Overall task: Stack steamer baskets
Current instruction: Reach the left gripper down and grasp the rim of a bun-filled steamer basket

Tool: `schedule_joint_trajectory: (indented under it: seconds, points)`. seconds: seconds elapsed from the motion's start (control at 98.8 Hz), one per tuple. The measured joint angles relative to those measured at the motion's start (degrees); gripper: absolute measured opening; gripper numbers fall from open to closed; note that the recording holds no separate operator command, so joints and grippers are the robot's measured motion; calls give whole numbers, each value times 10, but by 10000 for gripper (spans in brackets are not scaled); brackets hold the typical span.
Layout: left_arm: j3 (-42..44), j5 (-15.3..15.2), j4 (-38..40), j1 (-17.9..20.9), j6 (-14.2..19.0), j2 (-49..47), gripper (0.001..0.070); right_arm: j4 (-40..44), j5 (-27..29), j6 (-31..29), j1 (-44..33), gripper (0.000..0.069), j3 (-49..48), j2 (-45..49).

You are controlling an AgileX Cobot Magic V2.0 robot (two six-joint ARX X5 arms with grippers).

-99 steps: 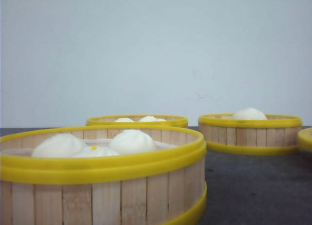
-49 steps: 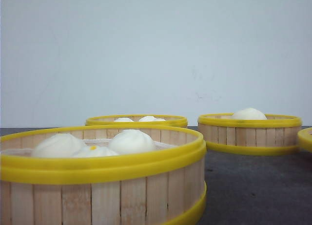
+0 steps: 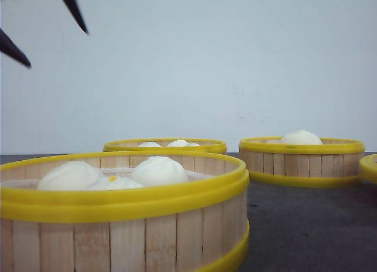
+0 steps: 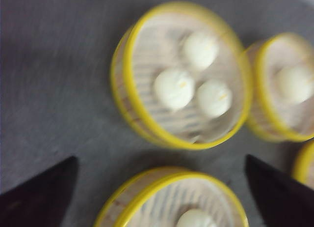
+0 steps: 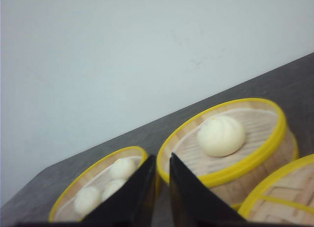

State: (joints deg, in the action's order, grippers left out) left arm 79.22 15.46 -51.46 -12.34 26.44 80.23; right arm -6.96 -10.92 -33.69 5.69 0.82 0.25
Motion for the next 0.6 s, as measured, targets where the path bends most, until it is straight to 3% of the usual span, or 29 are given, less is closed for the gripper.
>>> schedule_joint_trajectory:
  seconds: [0.121,0.243,0.375,0.597]
  points:
    - [150,7,-98,0,-32,131,694,0,-10,-9,0,49,0,0]
    - [238,-6,-157,-5,-57,209,694,0,-11,-13,0,49,0,0]
    - [258,-49,-199,-17,-83,264,693,0,-11,-13,0,49,0,0]
    - [258,-55,-203,-28,-103,343,693,3,-11,-13,0,49,0,0]
